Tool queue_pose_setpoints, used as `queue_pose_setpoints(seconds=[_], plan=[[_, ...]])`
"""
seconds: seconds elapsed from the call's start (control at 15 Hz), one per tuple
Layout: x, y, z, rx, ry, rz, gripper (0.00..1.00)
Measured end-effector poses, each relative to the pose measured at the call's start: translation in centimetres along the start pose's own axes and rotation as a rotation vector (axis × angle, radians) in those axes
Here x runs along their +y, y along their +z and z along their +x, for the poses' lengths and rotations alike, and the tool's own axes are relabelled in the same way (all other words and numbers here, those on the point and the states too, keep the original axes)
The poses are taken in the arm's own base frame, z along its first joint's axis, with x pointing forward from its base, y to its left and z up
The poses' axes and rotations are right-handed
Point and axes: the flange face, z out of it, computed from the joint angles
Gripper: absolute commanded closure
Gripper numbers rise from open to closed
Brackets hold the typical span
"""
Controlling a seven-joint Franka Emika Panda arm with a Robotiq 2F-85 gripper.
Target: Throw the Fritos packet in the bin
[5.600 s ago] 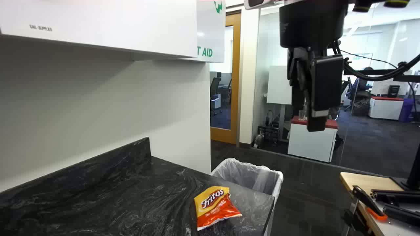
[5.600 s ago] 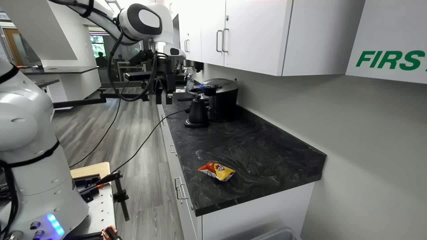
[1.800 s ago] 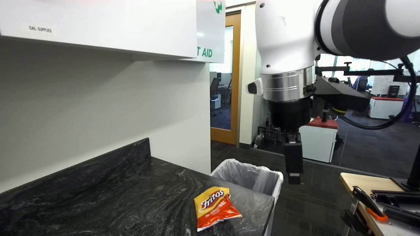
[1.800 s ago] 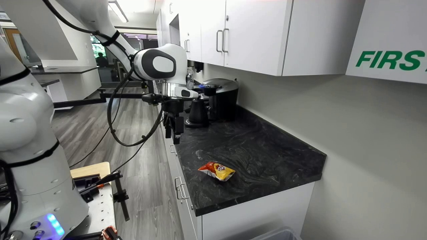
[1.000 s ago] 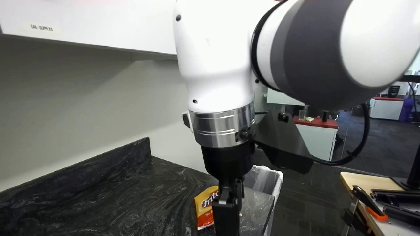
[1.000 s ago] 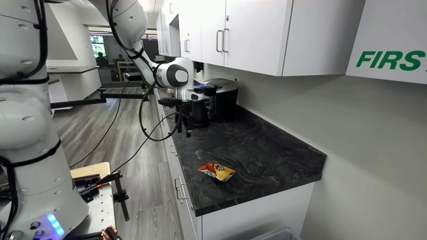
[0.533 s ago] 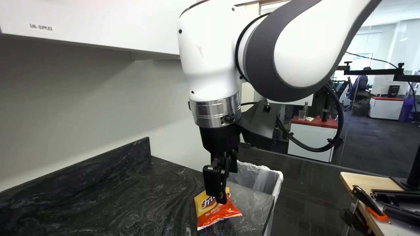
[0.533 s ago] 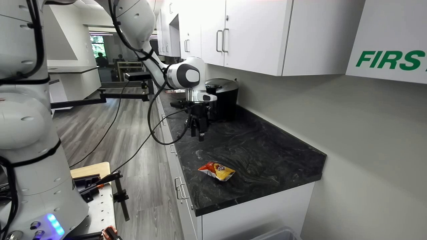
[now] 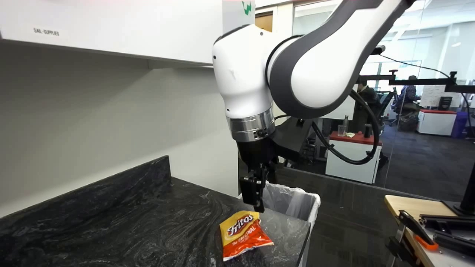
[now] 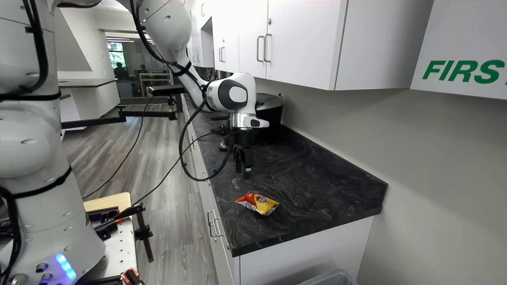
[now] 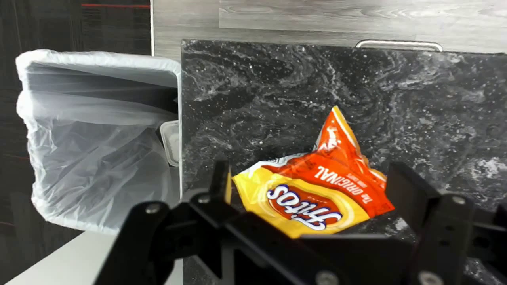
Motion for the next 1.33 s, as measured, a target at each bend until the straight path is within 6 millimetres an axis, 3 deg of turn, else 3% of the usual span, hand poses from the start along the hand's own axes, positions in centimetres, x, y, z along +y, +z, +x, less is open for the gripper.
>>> queue_pose_setpoints(seconds=[0.27, 0.93, 1.33], plan=[[0.9, 0.5, -0.2, -0.036, 0.015, -0.015, 0.0], [0.5, 1.1, 0.6, -0.038, 0.02, -0.009, 0.0], [1.0, 6.5, 3.8, -0.073, 0.103, 0.044, 0.0]])
